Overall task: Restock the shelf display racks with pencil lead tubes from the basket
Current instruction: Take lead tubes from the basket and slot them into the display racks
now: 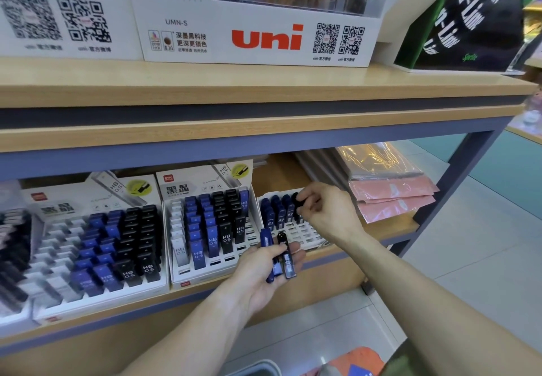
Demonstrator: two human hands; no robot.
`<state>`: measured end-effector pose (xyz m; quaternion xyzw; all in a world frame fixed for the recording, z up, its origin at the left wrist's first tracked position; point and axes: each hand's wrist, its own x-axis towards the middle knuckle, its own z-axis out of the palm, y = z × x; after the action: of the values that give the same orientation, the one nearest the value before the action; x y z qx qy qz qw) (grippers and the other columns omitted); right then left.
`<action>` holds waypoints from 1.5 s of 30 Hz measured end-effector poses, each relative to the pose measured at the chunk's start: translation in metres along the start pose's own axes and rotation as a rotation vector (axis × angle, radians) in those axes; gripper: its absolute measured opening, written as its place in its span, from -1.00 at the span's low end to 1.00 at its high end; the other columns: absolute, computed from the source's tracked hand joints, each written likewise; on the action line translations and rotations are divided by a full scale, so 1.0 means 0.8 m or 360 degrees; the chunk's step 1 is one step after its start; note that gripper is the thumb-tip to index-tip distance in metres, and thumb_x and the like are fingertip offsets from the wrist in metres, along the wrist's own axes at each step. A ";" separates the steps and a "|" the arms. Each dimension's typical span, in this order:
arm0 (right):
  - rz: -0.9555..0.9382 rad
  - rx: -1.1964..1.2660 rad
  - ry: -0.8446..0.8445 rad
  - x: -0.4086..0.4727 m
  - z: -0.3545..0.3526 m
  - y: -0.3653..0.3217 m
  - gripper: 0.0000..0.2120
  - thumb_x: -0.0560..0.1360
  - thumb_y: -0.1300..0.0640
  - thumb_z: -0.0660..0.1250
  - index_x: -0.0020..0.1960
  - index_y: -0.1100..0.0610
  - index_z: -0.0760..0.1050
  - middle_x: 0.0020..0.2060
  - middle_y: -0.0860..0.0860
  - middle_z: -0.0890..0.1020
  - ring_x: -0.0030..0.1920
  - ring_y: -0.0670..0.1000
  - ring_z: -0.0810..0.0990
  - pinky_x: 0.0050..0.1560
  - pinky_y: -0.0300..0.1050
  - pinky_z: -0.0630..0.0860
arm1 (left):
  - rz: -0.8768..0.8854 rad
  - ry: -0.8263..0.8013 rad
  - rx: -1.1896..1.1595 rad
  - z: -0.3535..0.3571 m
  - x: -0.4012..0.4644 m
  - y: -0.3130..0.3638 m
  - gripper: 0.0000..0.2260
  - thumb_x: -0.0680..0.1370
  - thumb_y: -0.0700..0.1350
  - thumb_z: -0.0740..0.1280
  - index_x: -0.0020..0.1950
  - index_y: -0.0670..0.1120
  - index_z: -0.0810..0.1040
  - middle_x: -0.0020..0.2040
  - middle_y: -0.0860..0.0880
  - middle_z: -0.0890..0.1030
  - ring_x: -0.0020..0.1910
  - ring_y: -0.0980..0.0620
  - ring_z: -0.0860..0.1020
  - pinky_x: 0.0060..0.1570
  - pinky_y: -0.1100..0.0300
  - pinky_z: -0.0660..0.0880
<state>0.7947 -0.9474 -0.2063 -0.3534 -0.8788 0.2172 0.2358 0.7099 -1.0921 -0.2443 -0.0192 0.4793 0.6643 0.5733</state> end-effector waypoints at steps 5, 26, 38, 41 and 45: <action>0.0143 0.0302 -0.0565 -0.040 -0.011 -0.026 -0.64 0.35 0.03 0.62 0.06 -0.03 0.55 -0.24 -0.10 0.73 -0.29 -0.19 0.66 -0.23 -0.24 0.56 | 0.0035 -0.0011 -0.0046 -0.002 -0.002 0.009 -0.77 0.63 -0.33 0.28 0.28 -0.33 0.51 0.05 -0.32 0.70 0.09 -0.27 0.68 -0.05 -0.11 0.68; 0.0099 0.0299 0.0043 -0.010 -0.036 0.035 -0.70 0.52 0.30 0.40 0.13 -0.05 0.55 -0.21 -0.04 0.65 -0.18 -0.01 0.64 -0.06 0.05 0.63 | 0.0036 -0.0016 -0.0042 0.004 -0.004 0.012 -0.79 0.63 -0.12 0.37 0.18 -0.21 0.66 -0.06 -0.22 0.72 -0.26 -0.12 0.67 -0.33 0.12 0.62; -0.0072 -0.0117 0.0225 0.009 -0.012 0.067 -0.69 0.44 0.35 0.34 0.03 -0.03 0.54 -0.15 -0.05 0.69 -0.12 0.07 0.66 -0.09 0.05 0.60 | 0.0067 -0.0060 0.0037 0.021 0.002 0.009 -0.86 0.65 -0.25 0.28 0.17 -0.28 0.44 -0.30 -0.15 0.51 -0.45 -0.03 0.44 -0.61 0.24 0.27; -0.0056 -0.0139 0.0193 0.008 -0.010 0.071 -0.69 0.43 0.37 0.32 0.02 0.01 0.56 -0.14 -0.04 0.70 -0.12 0.08 0.66 -0.09 0.06 0.60 | 0.0072 -0.0028 0.0028 0.022 -0.002 0.010 -0.81 0.65 -0.27 0.30 0.20 -0.36 0.47 -0.25 -0.22 0.62 -0.39 -0.11 0.59 -0.57 0.22 0.41; -0.0037 -0.0089 0.0154 0.010 -0.009 0.076 -0.70 0.46 0.35 0.34 0.02 -0.02 0.59 -0.15 -0.07 0.71 -0.13 0.02 0.68 -0.07 0.04 0.63 | 0.0059 -0.0019 -0.0030 0.023 -0.006 0.010 -0.79 0.64 -0.28 0.32 0.23 -0.37 0.49 -0.08 -0.32 0.68 -0.22 -0.22 0.70 -0.45 0.16 0.59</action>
<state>0.8251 -0.9006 -0.2321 -0.3598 -0.8761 0.1724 0.2706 0.7148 -1.0826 -0.2268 -0.0116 0.4699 0.6793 0.5636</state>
